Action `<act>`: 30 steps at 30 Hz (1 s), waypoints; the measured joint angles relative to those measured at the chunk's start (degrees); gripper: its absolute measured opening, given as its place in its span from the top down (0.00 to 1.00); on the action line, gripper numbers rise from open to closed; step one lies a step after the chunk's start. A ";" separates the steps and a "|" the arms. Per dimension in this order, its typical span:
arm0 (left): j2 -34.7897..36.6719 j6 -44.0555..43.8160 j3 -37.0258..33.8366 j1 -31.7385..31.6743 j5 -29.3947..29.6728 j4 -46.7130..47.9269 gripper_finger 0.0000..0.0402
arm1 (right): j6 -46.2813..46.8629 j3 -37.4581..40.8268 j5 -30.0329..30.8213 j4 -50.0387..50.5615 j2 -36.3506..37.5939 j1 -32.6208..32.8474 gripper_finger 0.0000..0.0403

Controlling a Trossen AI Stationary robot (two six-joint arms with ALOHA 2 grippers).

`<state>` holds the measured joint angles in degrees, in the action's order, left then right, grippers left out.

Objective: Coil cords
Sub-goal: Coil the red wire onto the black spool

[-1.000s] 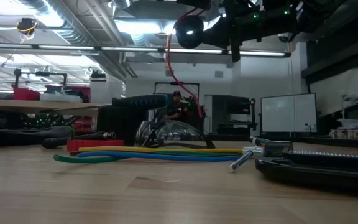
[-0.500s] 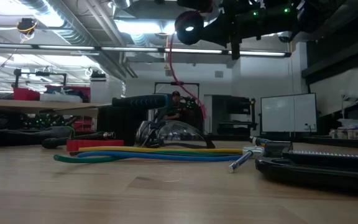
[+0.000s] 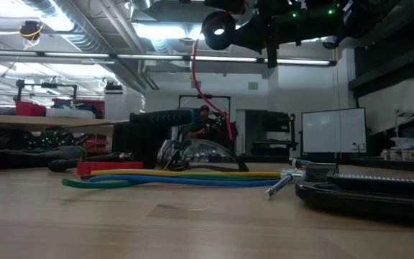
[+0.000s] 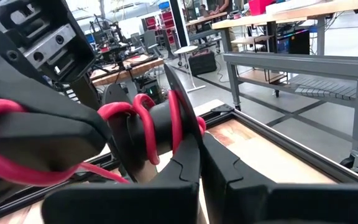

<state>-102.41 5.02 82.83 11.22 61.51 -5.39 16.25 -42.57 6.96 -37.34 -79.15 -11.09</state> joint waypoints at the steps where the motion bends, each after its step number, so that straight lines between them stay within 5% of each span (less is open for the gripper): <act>1: 0.00 0.00 0.00 0.00 -0.02 -0.03 1.00 | 0.00 0.00 0.00 0.00 0.00 -0.02 1.00; 9: -0.07 -0.59 0.00 -0.09 0.22 -0.15 0.98 | 0.04 0.00 -0.08 -0.04 0.00 -0.02 1.00; 20: -0.22 3.25 -0.16 -0.02 0.19 -5.53 0.76 | 0.32 -0.13 -0.25 -0.94 0.04 -0.24 1.00; 30: -0.28 8.72 -0.22 2.06 0.84 -7.10 0.76 | 0.08 -0.20 0.59 -1.61 0.13 -0.24 1.00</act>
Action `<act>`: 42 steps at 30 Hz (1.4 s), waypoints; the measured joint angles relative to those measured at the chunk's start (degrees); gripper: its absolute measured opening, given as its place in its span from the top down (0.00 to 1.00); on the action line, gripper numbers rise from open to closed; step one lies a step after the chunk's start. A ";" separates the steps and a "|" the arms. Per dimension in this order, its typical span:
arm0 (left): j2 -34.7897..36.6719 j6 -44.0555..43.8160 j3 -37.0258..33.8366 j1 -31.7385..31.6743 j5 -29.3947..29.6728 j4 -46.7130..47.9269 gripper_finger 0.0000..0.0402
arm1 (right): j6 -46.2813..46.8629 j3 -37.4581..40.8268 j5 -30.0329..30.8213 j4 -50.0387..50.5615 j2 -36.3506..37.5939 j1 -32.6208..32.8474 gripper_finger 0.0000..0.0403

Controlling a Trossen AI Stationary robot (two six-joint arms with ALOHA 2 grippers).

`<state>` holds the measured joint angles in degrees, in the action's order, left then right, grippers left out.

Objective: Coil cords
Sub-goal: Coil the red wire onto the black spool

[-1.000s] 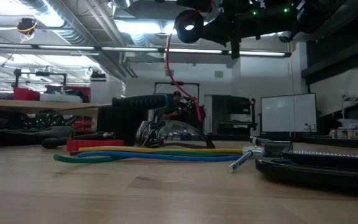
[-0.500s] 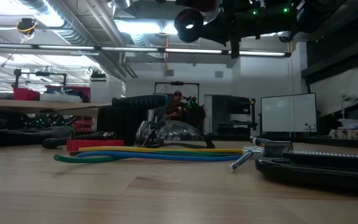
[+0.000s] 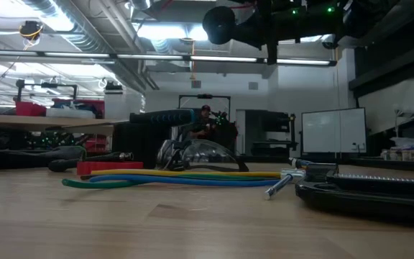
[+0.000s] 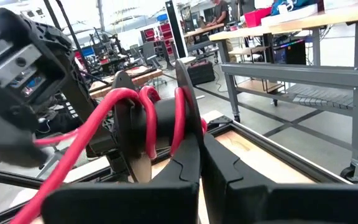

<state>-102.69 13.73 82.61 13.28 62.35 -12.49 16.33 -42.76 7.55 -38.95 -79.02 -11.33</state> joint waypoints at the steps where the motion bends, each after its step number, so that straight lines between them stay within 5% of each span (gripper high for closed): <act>1: 0.00 0.25 0.00 0.34 0.07 -0.02 0.76 | -0.08 0.00 -0.02 -0.41 0.00 0.00 1.00; 25: 0.02 3.65 0.02 4.85 2.65 -0.10 0.75 | -0.10 0.00 -1.71 -8.29 0.08 0.00 1.00; 36: 0.04 3.04 0.09 4.89 3.89 -0.09 0.98 | -0.11 0.00 -3.24 -10.07 0.09 0.04 1.00; 42: 0.07 -1.32 0.11 5.33 4.41 3.09 0.97 | -0.11 0.00 -5.65 -12.53 0.13 0.04 1.00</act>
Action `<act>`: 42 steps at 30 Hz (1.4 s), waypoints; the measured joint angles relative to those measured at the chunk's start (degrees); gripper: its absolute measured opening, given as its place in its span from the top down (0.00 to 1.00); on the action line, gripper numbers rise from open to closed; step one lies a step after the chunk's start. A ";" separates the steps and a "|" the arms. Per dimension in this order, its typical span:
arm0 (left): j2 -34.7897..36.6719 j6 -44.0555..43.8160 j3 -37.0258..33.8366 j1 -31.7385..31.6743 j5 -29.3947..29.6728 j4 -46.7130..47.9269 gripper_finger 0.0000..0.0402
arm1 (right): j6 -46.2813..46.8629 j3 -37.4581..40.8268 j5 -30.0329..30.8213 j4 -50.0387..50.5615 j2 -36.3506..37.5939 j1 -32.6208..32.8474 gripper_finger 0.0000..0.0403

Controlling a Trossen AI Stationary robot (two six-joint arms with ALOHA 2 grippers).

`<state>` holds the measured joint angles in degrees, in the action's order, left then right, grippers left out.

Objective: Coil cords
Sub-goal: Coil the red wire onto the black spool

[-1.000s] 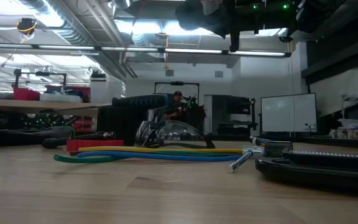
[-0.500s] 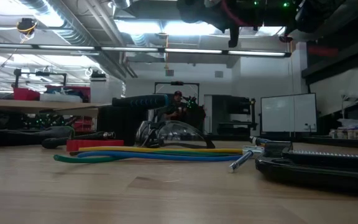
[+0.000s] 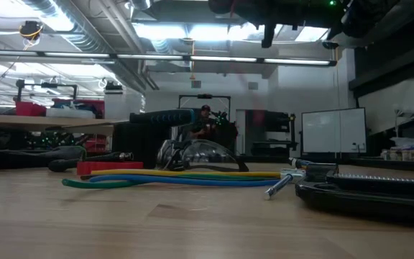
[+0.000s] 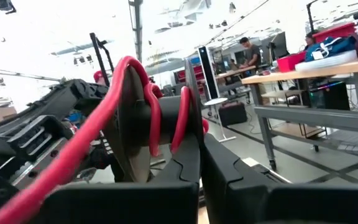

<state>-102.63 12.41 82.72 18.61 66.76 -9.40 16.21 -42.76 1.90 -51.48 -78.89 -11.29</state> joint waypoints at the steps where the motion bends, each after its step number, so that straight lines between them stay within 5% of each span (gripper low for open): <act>1: 0.00 -0.77 0.00 0.22 0.35 0.88 0.95 | 0.01 0.02 -0.01 0.12 0.00 0.00 1.00; 9: 0.02 -6.24 0.00 2.51 4.19 3.66 0.74 | -0.01 0.02 -0.29 0.09 0.00 0.00 1.00; 15: 0.04 -15.52 0.00 4.22 4.26 11.22 0.63 | 0.53 0.04 -7.27 -2.74 0.01 0.00 1.00; 26: 0.07 -33.41 0.00 3.88 4.26 26.29 0.62 | 1.57 0.06 -11.61 -5.62 0.02 0.02 1.00; 35: 0.07 -39.57 0.00 2.27 3.78 28.40 0.62 | 1.55 0.07 -11.63 -5.46 0.02 0.02 1.00; 42: -0.19 -42.50 0.00 1.41 -3.76 27.71 0.62 | 1.23 0.07 -11.78 -5.42 0.02 0.02 1.00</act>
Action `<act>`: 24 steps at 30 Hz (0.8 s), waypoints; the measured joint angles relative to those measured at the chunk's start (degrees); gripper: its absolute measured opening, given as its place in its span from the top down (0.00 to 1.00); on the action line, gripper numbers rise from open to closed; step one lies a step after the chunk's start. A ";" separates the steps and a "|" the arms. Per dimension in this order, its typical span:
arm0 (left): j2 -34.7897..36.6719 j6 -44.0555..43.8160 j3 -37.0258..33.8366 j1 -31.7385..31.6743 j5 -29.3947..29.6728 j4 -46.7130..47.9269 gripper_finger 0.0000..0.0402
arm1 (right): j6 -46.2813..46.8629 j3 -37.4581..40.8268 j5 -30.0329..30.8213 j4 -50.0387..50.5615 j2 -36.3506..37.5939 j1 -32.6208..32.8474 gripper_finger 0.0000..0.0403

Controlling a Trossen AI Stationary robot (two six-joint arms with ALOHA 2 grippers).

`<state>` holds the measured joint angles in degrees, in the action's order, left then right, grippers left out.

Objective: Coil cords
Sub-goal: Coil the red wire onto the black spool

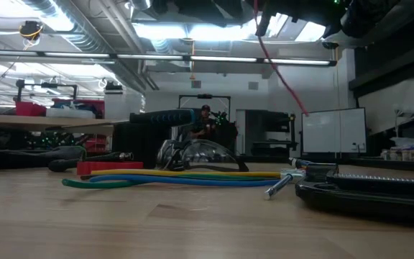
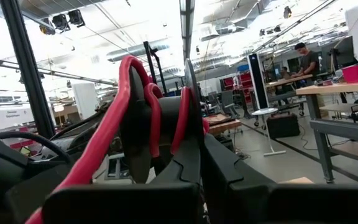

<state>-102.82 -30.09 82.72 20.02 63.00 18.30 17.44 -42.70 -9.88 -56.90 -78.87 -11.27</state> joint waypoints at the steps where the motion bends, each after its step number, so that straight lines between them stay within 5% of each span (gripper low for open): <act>1: -0.18 -0.04 0.00 -0.14 -0.18 -0.40 0.62 | -0.08 0.00 -0.30 0.00 0.00 0.00 1.00; 13: -2.23 2.50 -0.02 -2.79 -3.13 -6.34 0.62 | -0.14 0.02 -1.96 -0.09 0.00 0.02 1.00; 24: -2.30 6.33 -0.02 -2.62 -11.57 -8.42 0.62 | -1.41 0.02 -5.61 0.12 0.00 0.02 1.00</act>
<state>-105.12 -23.75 82.70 17.40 51.43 9.88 16.03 -42.68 -15.49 -56.78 -78.87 -11.25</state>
